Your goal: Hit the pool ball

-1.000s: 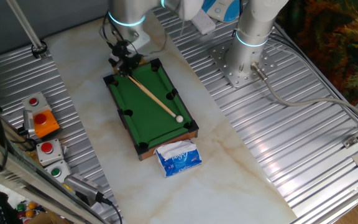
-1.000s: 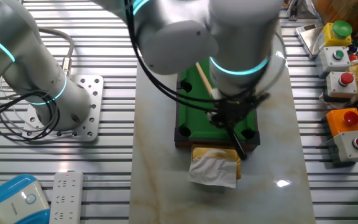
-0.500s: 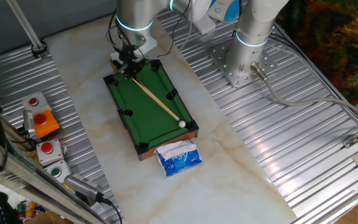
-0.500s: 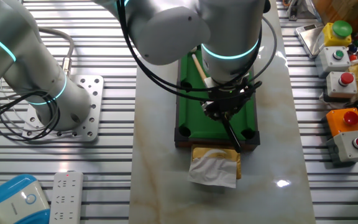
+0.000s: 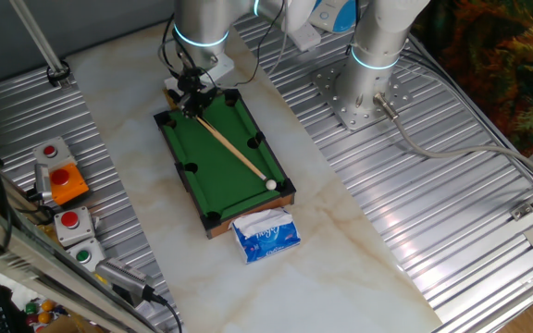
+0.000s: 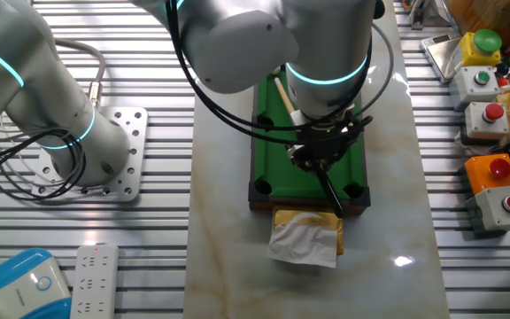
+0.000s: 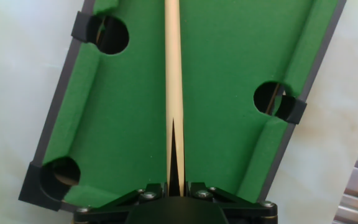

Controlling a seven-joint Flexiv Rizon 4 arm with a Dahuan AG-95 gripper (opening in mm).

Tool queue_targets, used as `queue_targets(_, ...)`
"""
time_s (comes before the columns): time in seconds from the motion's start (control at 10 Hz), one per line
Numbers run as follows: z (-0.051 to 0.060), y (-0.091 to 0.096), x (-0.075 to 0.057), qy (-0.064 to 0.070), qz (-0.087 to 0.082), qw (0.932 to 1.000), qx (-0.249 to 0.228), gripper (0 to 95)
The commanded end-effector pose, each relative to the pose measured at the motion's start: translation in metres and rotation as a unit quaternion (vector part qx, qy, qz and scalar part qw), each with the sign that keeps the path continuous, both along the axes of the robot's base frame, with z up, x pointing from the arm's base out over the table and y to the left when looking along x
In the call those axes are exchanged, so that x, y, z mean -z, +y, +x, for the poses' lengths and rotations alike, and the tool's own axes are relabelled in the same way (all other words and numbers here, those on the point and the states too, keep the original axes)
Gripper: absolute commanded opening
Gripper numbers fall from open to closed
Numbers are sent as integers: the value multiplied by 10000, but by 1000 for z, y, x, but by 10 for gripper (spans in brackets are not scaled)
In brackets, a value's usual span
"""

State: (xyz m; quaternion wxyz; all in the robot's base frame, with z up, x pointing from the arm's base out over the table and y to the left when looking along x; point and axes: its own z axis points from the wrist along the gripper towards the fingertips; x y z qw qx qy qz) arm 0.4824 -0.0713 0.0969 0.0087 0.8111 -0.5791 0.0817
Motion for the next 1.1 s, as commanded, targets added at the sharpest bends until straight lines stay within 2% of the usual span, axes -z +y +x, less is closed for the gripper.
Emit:
queue_targets(0.1, 0, -1, 0, 9, 92, 9997, 215, 0)
queue_targets(0.4, 2, -11, -3, 67, 225, 9996, -154, 0)
queue_targets(0.6, 3, -20, -6, 125, 388, 9979, -510, 0)
queue_targets(0.7, 3, -20, -6, 145, 447, 9974, -543, 0)
queue_targets(0.9, 2, -20, -5, 214, 744, 9943, -734, 0)
queue_targets(1.1, 0, -18, -4, 230, 802, 9926, -882, 0)
